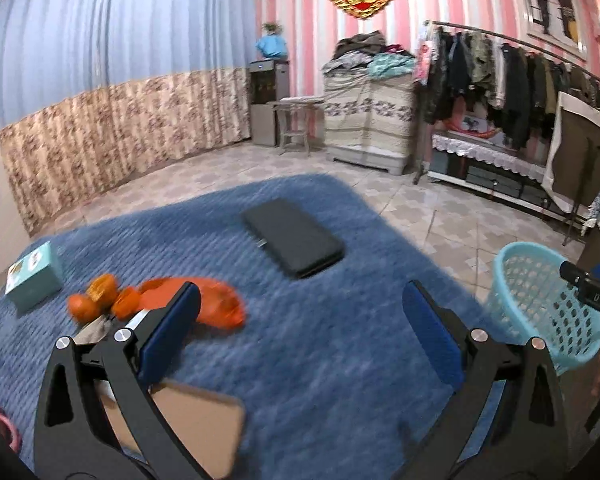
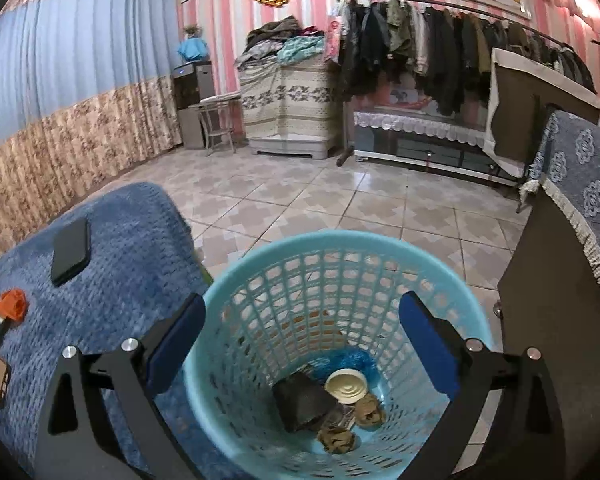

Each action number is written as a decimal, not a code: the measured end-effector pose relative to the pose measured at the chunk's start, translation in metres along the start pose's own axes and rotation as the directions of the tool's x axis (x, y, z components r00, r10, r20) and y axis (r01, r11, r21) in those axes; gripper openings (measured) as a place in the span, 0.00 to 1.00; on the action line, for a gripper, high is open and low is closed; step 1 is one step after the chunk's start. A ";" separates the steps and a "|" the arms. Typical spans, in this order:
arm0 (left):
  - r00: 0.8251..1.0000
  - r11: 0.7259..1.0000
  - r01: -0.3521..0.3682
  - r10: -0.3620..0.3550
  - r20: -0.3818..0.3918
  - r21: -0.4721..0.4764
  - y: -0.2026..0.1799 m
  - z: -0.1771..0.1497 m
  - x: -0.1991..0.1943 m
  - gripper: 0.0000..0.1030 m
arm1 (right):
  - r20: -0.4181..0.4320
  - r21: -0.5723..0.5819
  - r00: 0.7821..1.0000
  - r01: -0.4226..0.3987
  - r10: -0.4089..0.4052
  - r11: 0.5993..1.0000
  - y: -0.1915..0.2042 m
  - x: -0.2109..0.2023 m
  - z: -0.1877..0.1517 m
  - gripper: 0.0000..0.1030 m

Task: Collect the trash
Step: 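Move both tools back to the pile, left tool toward the beige cloth bag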

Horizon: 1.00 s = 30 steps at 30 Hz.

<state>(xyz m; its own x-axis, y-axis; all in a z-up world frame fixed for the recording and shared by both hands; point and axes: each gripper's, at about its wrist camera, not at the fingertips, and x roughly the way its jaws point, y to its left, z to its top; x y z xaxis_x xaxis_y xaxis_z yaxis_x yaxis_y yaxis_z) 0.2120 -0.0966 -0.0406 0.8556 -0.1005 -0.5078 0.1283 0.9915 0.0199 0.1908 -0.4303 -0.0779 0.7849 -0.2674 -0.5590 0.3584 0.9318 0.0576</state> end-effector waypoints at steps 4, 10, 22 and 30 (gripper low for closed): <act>0.999 0.999 -0.044 0.044 -0.023 -0.021 0.029 -0.014 -0.006 0.95 | -0.011 -0.080 1.000 -0.006 0.005 0.997 0.026 0.001 -0.007 0.93; 0.994 0.993 -0.101 0.099 -0.038 -0.066 0.077 -0.031 -0.019 0.95 | -0.034 -0.125 0.998 -0.056 0.052 0.991 0.056 -0.005 -0.019 0.93; 0.978 0.968 -0.210 0.206 -0.044 -0.133 0.153 -0.052 -0.036 0.95 | -0.029 -0.159 0.981 -0.194 0.192 0.968 0.123 -0.035 -0.035 0.93; 0.966 0.953 -0.259 0.254 -0.053 -0.156 0.188 -0.064 -0.047 0.95 | -0.054 -0.232 0.967 -0.254 0.248 0.939 0.164 -0.045 -0.049 0.93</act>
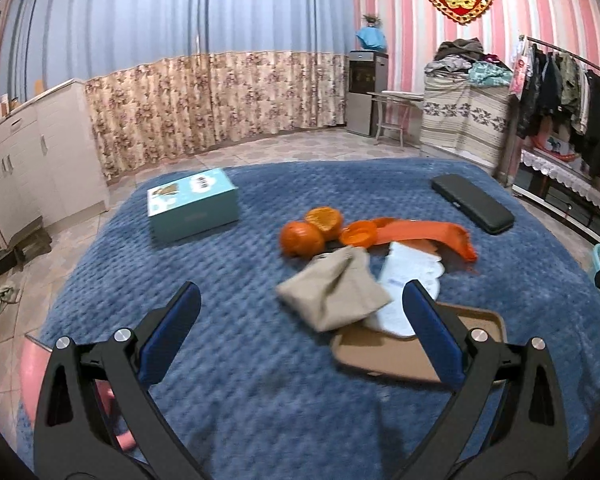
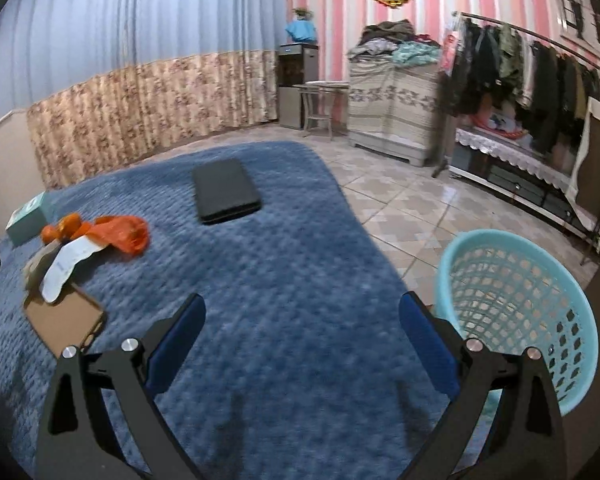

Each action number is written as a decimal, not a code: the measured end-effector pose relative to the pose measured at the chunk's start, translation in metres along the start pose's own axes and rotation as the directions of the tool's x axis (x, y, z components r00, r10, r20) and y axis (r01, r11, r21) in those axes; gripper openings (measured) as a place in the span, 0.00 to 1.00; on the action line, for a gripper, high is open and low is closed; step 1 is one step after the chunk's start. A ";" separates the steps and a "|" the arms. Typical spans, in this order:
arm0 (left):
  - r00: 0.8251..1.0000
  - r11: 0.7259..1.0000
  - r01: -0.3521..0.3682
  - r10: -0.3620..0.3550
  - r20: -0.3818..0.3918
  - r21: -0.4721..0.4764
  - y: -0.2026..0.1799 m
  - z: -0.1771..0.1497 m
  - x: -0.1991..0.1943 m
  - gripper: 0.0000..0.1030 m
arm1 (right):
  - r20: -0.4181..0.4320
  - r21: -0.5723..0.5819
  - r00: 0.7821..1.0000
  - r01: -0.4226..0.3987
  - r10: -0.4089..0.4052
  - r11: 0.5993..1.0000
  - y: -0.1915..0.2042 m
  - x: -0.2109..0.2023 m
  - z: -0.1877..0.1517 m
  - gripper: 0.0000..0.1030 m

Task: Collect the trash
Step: 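Move both tools back to the pile, left tool toward the beige cloth bag, then grasp the beige cloth bag with the left tool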

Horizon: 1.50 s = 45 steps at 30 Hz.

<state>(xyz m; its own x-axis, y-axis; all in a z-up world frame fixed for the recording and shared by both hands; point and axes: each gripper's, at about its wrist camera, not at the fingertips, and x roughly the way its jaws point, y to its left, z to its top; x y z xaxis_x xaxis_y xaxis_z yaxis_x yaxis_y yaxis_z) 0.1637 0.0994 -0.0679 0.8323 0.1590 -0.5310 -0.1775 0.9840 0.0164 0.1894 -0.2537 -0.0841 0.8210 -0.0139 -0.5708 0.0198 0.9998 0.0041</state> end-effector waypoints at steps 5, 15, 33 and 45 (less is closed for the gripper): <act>1.000 1.000 -0.015 0.014 -0.018 -0.018 0.017 -0.008 0.002 0.95 | -0.021 -0.015 0.999 -0.028 0.028 0.999 0.015 0.004 -0.003 0.93; 0.999 1.000 -0.011 0.010 -0.034 -0.013 0.026 -0.017 0.010 0.95 | -0.050 -0.021 0.996 -0.073 0.072 0.997 0.039 0.012 -0.009 0.93; 0.984 0.995 0.103 -0.102 -0.147 0.001 0.015 -0.005 0.058 0.94 | -0.091 -0.051 0.992 -0.087 0.082 0.995 0.068 0.030 -0.018 0.92; 0.938 0.970 0.238 -0.242 -0.249 -0.046 0.014 -0.008 0.083 0.18 | -0.101 -0.065 0.991 -0.091 0.084 0.994 0.077 0.031 -0.015 0.92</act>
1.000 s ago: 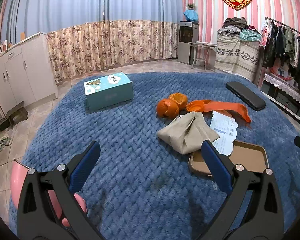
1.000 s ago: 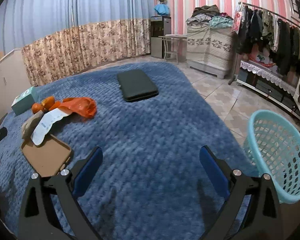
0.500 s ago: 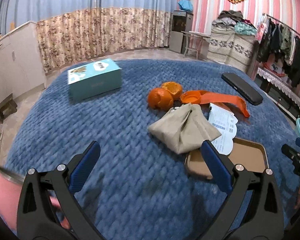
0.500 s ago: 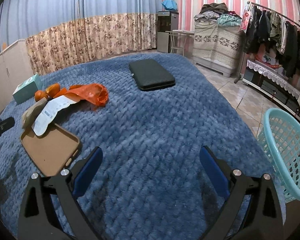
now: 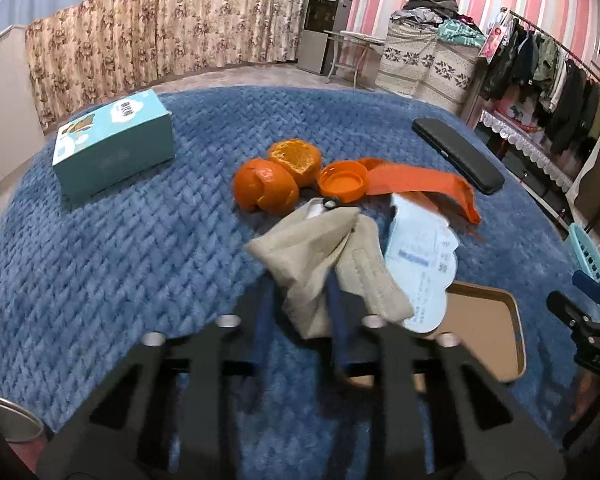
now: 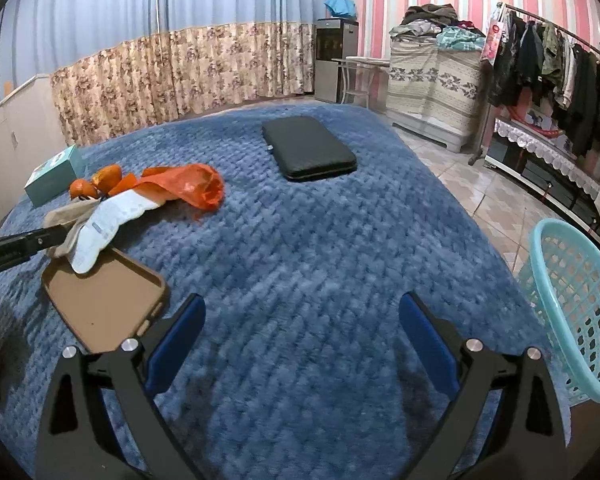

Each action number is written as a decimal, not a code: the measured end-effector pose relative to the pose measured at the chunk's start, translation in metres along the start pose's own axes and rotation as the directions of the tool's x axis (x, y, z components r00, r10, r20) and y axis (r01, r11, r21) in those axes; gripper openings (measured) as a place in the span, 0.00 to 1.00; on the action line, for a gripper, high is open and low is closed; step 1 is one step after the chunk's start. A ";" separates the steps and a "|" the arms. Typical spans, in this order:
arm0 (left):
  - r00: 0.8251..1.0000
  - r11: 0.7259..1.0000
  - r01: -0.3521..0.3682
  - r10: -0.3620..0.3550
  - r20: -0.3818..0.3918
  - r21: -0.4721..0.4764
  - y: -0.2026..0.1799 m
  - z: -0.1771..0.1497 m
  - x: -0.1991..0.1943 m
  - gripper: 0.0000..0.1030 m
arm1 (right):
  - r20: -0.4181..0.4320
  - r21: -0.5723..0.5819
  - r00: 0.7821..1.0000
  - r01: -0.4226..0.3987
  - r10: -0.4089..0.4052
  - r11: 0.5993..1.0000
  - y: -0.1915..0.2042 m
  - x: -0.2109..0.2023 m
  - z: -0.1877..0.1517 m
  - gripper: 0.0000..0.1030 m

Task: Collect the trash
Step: 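Grasp the beige cloth bag with the left tool, then grasp the white printed leaflet with the right tool while the left tool holds the cloth bag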

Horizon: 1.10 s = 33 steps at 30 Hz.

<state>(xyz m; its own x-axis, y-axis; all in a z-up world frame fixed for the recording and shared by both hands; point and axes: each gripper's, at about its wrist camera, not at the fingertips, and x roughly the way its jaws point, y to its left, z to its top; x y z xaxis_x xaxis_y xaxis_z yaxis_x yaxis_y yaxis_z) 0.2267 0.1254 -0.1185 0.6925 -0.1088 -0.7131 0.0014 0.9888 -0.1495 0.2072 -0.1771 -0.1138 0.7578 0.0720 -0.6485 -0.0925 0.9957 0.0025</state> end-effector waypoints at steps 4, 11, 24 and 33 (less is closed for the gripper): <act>0.998 0.998 -0.050 0.052 0.047 -0.049 0.018 0.000 -0.022 0.17 | -0.005 -0.009 1.000 -0.010 0.010 1.000 0.012 0.001 0.006 0.92; 0.978 0.984 -0.155 0.165 0.130 -0.085 0.044 0.004 -0.060 0.16 | -0.034 0.004 0.998 -0.047 0.048 0.999 0.054 0.011 0.026 0.92; 0.972 0.972 -0.152 0.180 0.150 -0.182 0.088 0.012 -0.078 0.16 | -0.150 0.026 0.986 -0.073 0.076 0.997 0.151 0.055 0.057 0.92; 0.977 0.978 -0.125 0.150 0.148 -0.169 0.082 0.011 -0.077 0.16 | -0.258 0.121 0.965 -0.014 0.045 0.993 0.147 0.085 0.055 0.84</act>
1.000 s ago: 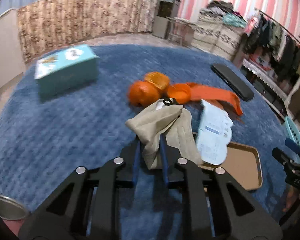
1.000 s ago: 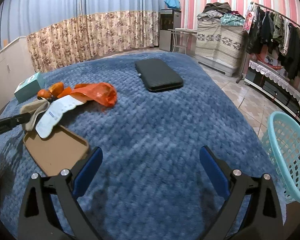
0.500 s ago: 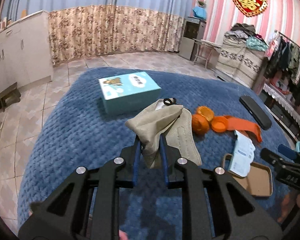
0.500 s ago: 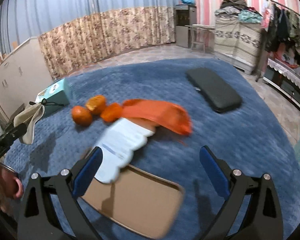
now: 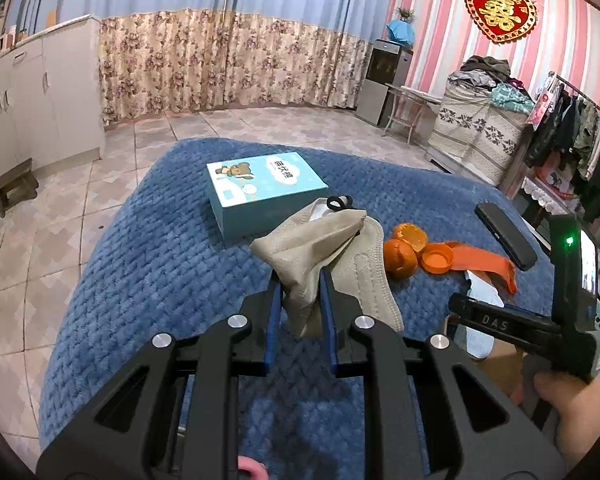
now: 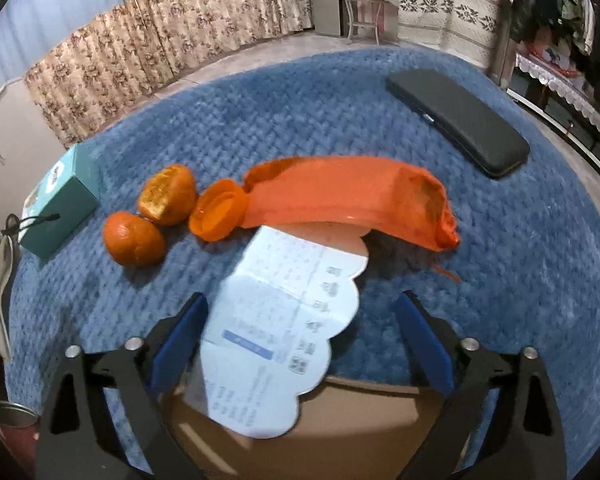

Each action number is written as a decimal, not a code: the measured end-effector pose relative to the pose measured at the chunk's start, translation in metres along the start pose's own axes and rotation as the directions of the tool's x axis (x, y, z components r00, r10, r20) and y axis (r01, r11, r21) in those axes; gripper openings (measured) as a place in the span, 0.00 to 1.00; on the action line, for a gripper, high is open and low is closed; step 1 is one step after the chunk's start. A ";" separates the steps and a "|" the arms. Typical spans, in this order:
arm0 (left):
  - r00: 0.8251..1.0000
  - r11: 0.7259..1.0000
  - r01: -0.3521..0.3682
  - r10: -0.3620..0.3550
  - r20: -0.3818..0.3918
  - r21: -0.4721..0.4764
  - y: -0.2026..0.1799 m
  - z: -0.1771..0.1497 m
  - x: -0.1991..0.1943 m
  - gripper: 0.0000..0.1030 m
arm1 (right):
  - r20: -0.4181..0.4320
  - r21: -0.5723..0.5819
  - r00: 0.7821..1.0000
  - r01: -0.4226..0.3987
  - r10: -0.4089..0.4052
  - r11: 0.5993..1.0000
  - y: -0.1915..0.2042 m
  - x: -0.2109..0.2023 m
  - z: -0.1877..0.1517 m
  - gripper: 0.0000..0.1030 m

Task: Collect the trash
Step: 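Grasp the white printed leaflet with the right tool while the left tool holds the cloth bag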

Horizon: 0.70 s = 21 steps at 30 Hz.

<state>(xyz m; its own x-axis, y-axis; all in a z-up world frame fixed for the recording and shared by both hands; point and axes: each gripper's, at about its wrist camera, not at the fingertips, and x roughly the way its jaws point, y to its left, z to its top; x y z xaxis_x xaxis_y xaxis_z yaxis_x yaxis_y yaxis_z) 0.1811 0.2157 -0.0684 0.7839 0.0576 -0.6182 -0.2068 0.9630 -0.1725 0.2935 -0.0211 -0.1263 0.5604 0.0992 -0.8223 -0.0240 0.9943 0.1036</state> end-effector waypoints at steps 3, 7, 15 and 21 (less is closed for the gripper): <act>1.000 1.000 0.001 -0.001 -0.002 0.000 0.001 0.000 0.001 0.17 | 0.008 -0.027 1.000 -0.008 0.008 1.000 -0.004 -0.003 -0.002 0.67; 1.000 1.000 0.005 -0.005 -0.001 0.003 -0.002 0.000 0.000 0.17 | 0.010 -0.005 0.997 -0.081 0.081 0.997 -0.022 -0.010 0.001 0.52; 1.000 0.999 0.013 -0.013 0.003 0.044 -0.026 -0.003 -0.005 0.16 | 0.024 -0.014 0.990 -0.136 0.137 0.991 -0.053 -0.031 -0.008 0.52; 0.999 0.997 0.043 -0.043 0.003 0.065 -0.054 -0.010 -0.010 0.17 | 0.020 -0.033 0.986 -0.166 0.167 0.986 -0.093 -0.056 -0.029 0.52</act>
<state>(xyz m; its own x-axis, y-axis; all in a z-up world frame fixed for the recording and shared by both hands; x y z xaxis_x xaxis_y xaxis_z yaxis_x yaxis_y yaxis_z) 0.1787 0.1600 -0.0608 0.7937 0.0166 -0.6080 -0.1341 0.9798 -0.1484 0.2403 -0.1183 -0.1058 0.5646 0.2631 -0.7823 -0.1444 0.9647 0.2202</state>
